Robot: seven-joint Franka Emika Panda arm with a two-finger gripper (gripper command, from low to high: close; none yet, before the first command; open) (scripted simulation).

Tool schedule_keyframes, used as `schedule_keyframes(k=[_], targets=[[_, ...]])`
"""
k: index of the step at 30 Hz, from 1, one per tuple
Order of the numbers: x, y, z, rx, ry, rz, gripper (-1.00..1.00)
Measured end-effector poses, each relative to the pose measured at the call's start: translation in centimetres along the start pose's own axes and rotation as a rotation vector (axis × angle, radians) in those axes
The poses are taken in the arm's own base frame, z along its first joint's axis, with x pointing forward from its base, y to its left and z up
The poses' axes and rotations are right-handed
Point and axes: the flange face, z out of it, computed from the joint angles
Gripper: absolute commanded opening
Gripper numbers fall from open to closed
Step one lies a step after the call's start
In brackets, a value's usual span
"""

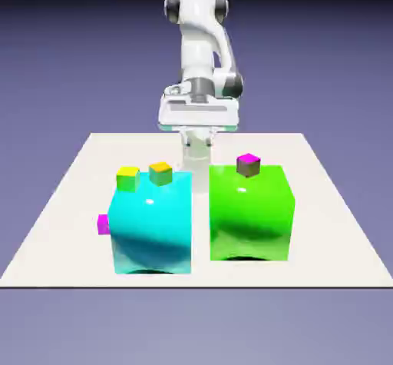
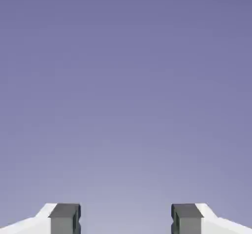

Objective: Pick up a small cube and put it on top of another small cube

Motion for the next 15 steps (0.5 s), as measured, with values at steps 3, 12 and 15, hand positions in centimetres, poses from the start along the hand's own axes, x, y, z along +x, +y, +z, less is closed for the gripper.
schedule_keyframes(k=[3, 12, 15], targets=[[2.9, 2.1, -1.1, 0.033, 0.023, 0.176, 0.0], [9.5, 10.4, -3.8, 0.138, 0.062, 0.711, 0.0], [11.0, 13.7, -4.3, 0.173, 0.064, 0.891, 0.0]])
